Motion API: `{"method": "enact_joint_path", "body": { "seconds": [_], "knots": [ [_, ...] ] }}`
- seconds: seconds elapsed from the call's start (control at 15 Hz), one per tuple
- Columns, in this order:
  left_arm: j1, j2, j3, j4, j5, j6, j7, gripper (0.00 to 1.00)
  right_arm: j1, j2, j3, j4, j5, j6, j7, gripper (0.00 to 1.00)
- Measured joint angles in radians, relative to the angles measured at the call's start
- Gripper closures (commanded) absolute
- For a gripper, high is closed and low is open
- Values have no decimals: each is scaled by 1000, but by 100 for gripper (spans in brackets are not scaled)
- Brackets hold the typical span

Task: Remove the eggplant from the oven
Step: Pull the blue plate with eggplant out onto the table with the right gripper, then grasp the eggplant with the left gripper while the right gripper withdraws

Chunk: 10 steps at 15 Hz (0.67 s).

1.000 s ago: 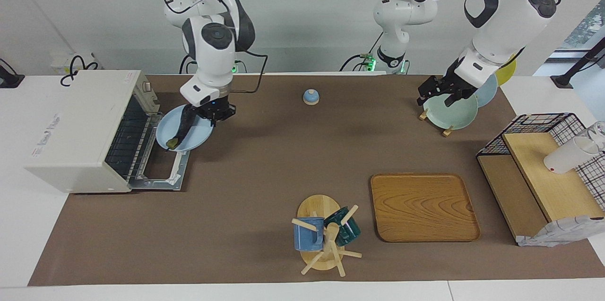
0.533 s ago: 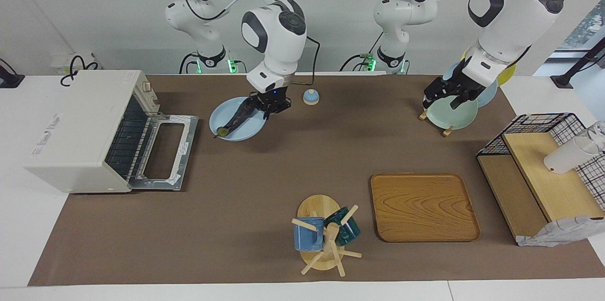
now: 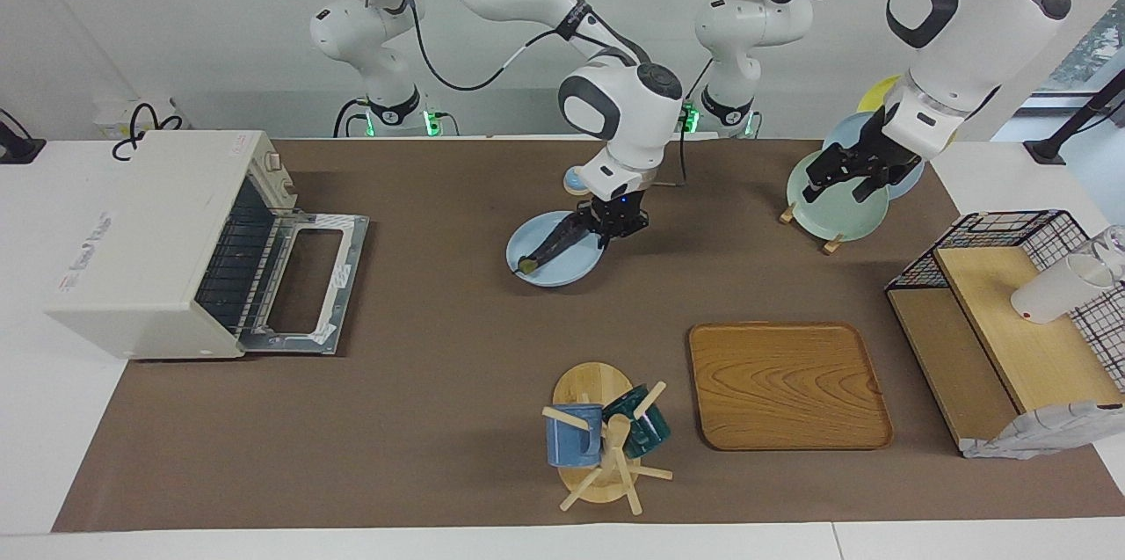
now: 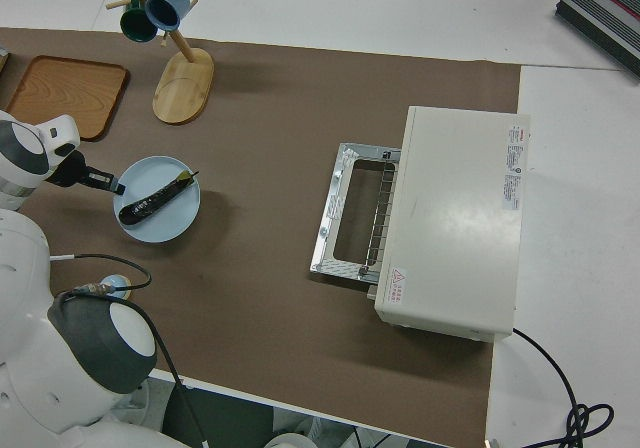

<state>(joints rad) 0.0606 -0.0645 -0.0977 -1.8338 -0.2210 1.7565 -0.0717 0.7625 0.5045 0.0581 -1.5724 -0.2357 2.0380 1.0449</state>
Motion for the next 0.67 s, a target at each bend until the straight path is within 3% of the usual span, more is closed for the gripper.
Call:
{"method": "enact_joint_path", "body": {
  "seconds": [0.2, 0.4, 0.53, 0.67],
  "knots": [
    [0, 0, 0, 0, 0, 3, 0, 0, -7, 5, -1, -40, 40, 100, 2, 100],
    [0, 0, 0, 0, 0, 10, 0, 0, -7, 4, -1, -85, 44, 183, 3, 71],
    [0, 0, 0, 0, 0, 13, 0, 0, -7, 1, -1, -83, 45, 192, 3, 65],
    [0, 0, -2, 0, 0, 17, 0, 0, -8, -5, -2, -66, 44, 182, -1, 66]
  ]
}}
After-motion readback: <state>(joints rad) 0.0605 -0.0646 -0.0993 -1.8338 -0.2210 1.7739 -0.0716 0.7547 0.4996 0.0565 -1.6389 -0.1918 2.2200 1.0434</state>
